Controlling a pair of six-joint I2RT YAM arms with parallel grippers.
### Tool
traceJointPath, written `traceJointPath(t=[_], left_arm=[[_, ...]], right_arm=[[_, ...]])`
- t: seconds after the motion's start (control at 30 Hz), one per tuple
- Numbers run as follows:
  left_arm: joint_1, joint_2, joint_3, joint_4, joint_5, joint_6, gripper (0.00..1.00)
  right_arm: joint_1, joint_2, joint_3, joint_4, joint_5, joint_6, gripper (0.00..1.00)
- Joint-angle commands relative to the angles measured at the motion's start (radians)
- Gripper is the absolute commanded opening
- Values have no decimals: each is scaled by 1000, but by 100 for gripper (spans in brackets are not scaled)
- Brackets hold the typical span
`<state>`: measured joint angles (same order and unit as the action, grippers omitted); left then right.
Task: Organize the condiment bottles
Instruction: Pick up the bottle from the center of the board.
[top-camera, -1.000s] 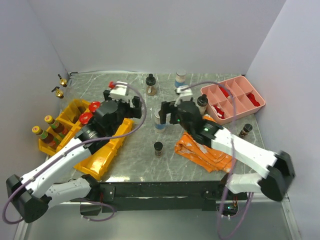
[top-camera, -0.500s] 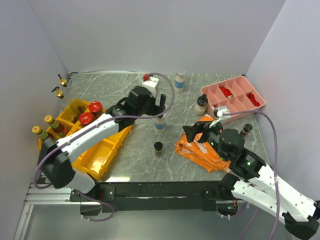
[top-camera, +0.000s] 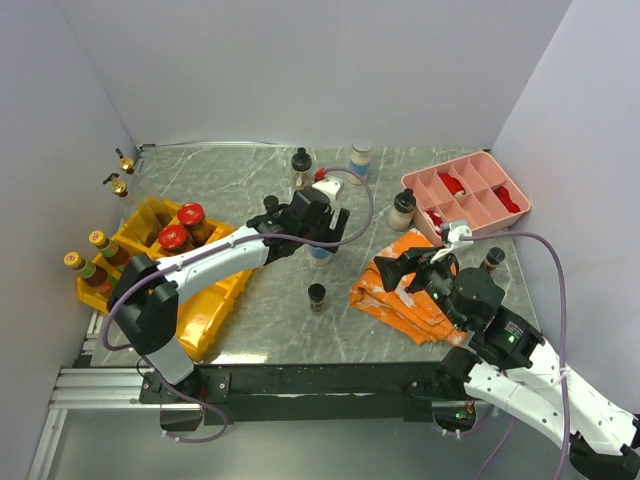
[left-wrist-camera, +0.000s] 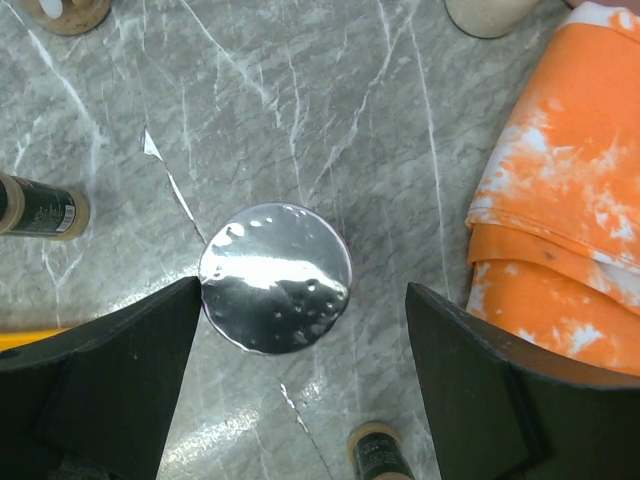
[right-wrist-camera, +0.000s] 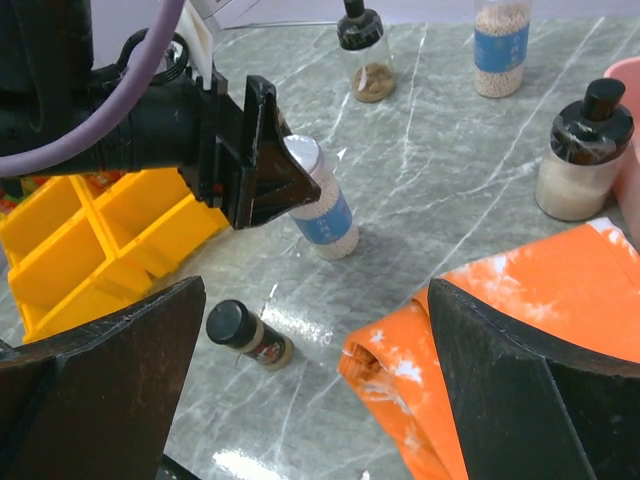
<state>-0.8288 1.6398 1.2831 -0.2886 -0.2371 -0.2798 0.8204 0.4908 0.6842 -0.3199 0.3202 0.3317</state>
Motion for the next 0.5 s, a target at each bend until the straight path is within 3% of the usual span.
traceJointPath(t=[0.0,0.1,0.2,0.3,0.33,0.47], left_arm=[[-1,40,15,52,-21,-6,88],[-3,64,21,52,-22,-9,87],[-1,74,28,55,-31,-6,76],[-1,51,24,57,-45,-15,55],[-1,42,21,55,-68,-21,43],[-1,-27,6,39,-110,-53,23]], right_arm=[[5,-34,-14,-2,0,-3,100],[5,-37,-3,-10,-1,-5,100],[5,-37,12,-15,2,-8,100],[5,-38,20,-19,2,-14,100],[3,-37,20,-19,2,-16,100],[5,-31,21,-24,-6,-17,100]])
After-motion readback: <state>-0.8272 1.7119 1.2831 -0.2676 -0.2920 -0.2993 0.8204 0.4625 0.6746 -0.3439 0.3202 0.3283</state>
